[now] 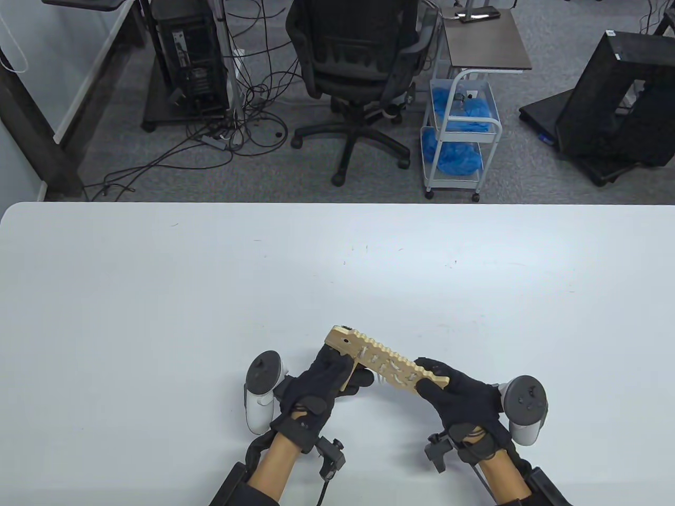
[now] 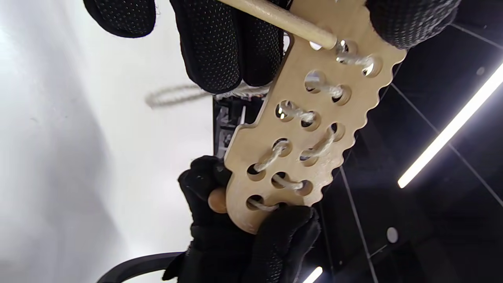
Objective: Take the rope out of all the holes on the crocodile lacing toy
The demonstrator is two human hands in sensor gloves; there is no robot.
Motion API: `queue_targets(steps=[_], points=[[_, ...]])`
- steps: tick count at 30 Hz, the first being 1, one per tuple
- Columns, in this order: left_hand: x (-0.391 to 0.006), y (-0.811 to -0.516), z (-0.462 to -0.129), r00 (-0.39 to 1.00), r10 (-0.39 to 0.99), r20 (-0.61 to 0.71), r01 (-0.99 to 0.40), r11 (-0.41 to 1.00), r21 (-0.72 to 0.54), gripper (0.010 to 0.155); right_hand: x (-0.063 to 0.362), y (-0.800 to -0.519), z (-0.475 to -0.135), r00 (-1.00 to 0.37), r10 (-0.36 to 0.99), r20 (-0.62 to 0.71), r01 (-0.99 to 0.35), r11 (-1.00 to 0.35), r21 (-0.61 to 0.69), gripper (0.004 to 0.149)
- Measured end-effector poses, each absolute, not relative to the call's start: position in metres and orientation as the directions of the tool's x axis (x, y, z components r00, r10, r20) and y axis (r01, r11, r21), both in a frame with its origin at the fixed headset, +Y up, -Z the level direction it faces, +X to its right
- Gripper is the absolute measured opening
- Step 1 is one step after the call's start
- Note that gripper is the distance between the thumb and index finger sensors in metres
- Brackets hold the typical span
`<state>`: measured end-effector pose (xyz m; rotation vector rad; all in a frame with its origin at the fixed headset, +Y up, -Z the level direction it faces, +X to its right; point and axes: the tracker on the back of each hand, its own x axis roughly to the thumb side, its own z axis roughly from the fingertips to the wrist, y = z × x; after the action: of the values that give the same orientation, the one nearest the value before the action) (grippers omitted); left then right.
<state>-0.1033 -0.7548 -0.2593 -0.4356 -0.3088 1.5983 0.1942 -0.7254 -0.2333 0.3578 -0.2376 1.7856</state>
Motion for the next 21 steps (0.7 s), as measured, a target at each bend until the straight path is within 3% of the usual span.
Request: queue_targets(steps=[3, 7, 14, 21], points=[[-0.107, -0.753, -0.259, 0.063, 0.994, -0.092, -0.921, 0.022, -0.389, 0.085, 0.192, -0.724, -0.232, -0.256, 0.888, 0.382, -0.958, -0.287, 0.024, 0.045], [-0.109, -0.748, -0.259, 0.193, 0.981, -0.036, -0.931, 0.172, -0.321, 0.08, 0.191, -0.727, -0.233, -0.22, 0.906, 0.362, -0.966, -0.253, 0.046, 0.045], [-0.109, -0.748, -0.259, 0.235, 0.971, -0.034, -0.932, 0.216, -0.291, 0.076, 0.194, -0.73, -0.234, -0.201, 0.921, 0.333, -0.974, -0.224, 0.032, 0.047], [-0.114, -0.75, -0.261, 0.281, 0.959, -0.044, -0.927, 0.259, -0.271, 0.059, 0.206, -0.734, -0.238, -0.135, 0.95, 0.28, -0.99, -0.137, -0.015, 0.048]])
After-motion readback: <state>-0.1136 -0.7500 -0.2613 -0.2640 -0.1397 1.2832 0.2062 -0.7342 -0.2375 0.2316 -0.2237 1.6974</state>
